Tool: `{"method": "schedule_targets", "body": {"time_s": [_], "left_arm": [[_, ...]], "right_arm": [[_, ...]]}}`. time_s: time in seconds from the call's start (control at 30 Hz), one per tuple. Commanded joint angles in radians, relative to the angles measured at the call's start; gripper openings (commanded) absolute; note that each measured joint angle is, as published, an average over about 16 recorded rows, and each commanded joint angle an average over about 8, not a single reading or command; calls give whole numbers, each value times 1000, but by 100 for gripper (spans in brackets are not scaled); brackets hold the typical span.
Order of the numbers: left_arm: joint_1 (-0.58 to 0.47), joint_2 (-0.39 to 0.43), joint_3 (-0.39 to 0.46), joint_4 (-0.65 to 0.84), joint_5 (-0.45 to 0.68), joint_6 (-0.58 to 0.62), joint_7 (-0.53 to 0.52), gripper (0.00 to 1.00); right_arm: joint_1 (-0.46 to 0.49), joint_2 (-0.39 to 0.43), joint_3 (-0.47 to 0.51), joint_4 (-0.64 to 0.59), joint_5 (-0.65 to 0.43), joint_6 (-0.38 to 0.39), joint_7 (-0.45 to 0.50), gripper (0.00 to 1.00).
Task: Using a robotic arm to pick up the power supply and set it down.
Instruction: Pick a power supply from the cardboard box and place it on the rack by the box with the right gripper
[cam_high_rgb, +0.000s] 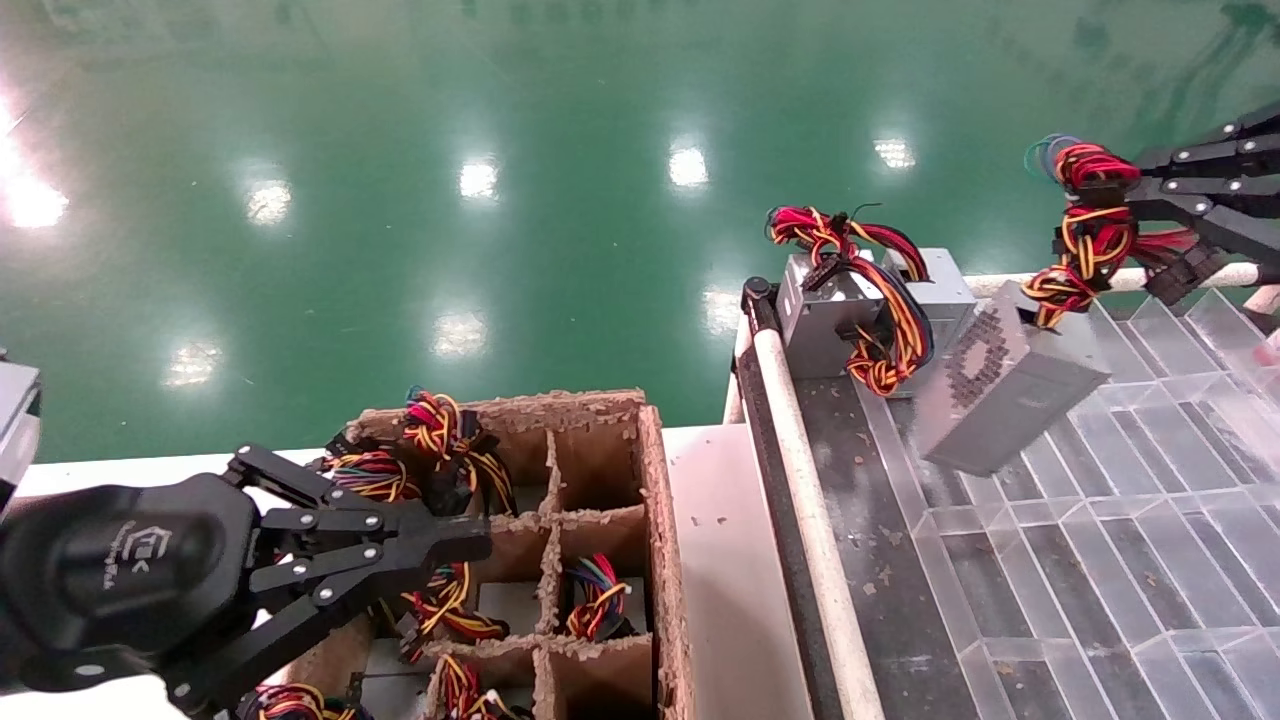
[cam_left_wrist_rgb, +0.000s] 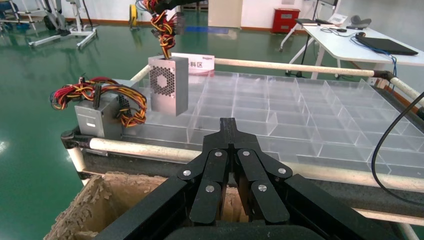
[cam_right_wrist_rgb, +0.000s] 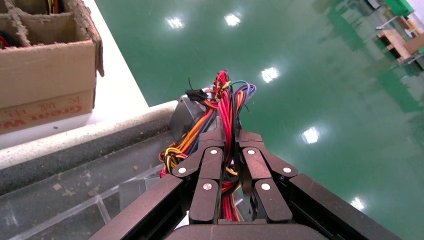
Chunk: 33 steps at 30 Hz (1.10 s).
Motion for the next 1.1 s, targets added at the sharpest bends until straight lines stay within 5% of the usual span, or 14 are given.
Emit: {"method": "schedule_targets", "body": {"time_s": [0.03,0.67,1.1], "left_arm": [[0,0,0,0,0,0,0,0],[0,0,0,0,0,0,0,0],[0,0,0,0,0,0,0,0]], "right_arm": [[9,6,-8,-7,-2,0,-5,0],[-16,-130,-91,-153,40,6,-106,0],[76,-91,-137,-216,-72,76,-118,0]]}}
